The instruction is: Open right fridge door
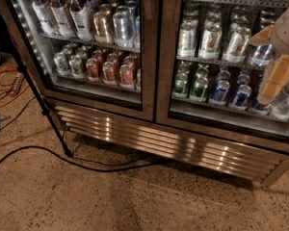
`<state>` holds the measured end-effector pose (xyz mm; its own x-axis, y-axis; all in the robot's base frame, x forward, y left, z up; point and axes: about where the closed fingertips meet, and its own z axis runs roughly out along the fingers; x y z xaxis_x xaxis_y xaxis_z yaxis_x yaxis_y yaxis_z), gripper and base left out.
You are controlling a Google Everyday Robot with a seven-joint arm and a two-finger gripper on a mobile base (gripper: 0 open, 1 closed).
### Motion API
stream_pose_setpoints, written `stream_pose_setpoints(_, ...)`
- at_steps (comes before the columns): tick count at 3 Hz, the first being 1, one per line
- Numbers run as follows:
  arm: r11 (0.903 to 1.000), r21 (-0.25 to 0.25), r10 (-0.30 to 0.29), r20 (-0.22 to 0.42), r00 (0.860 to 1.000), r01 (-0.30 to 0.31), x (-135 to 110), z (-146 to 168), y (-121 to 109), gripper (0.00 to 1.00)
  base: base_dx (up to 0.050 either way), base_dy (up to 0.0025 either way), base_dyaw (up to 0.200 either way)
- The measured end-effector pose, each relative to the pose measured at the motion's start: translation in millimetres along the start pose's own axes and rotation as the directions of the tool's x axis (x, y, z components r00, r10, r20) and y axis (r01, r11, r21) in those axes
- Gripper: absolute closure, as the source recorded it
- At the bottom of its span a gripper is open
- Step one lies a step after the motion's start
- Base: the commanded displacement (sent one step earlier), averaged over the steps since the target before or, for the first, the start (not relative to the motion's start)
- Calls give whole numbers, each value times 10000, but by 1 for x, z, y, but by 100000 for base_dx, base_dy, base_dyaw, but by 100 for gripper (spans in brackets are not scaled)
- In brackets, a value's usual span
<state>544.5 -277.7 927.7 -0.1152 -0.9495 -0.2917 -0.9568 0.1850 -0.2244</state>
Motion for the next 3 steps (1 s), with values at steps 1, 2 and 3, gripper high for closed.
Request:
stream_pose_setpoints(1,9998,13,-193,-22,9998,193,-3,0,-4,0,0,0,0)
stream_pose_setpoints(2,9998,11,-199,-23,9998,199,0,0,-8,0,0,0,0)
stream_pose_setpoints(3,9996,8,-267,-32,9996,267,1,0,-11,0,0,0,0)
